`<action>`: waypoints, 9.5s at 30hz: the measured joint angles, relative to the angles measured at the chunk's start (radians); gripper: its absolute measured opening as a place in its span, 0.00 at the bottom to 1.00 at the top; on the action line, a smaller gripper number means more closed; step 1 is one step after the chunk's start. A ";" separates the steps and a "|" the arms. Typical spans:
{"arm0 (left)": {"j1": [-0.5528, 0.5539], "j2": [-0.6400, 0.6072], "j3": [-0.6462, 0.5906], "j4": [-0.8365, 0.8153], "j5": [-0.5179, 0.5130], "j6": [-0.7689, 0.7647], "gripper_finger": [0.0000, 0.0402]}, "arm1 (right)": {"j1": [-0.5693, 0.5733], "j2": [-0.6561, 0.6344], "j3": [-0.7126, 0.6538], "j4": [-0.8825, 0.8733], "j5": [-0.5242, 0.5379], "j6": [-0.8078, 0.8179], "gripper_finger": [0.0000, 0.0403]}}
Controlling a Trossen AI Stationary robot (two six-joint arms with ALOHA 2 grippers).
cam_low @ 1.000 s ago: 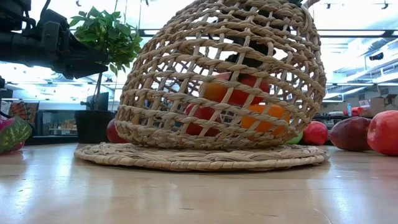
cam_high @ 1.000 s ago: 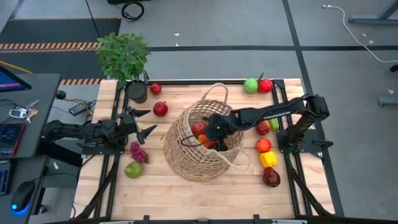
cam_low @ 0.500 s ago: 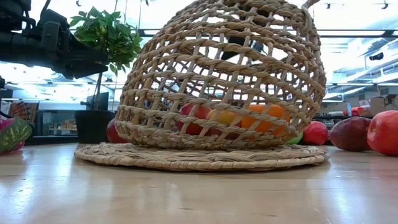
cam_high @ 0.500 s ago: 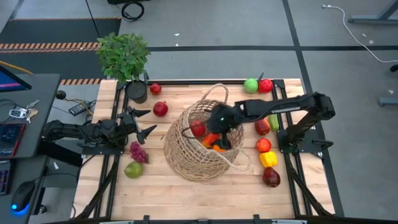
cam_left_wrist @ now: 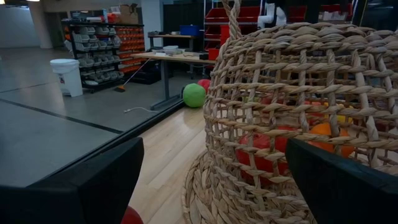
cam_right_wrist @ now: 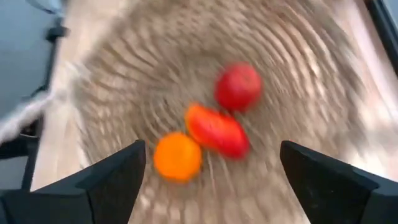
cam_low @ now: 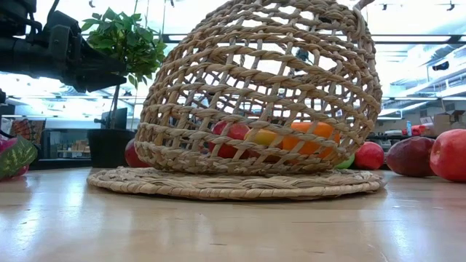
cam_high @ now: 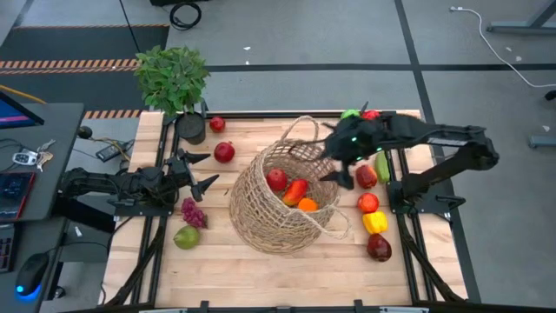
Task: Build produce basket
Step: Put the dark red apple into the brown basket
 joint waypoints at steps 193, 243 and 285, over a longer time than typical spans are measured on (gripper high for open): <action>0.000 0.000 0.000 0.000 0.000 0.000 0.99 | 0.228 0.082 -0.122 0.801 0.236 -0.794 0.80; 0.000 0.000 0.000 0.000 0.000 0.000 0.99 | -0.001 0.096 -0.122 0.395 0.161 1.149 0.80; 0.000 0.000 0.000 0.000 0.000 0.000 0.99 | 0.068 0.503 -0.122 0.506 0.086 0.617 0.80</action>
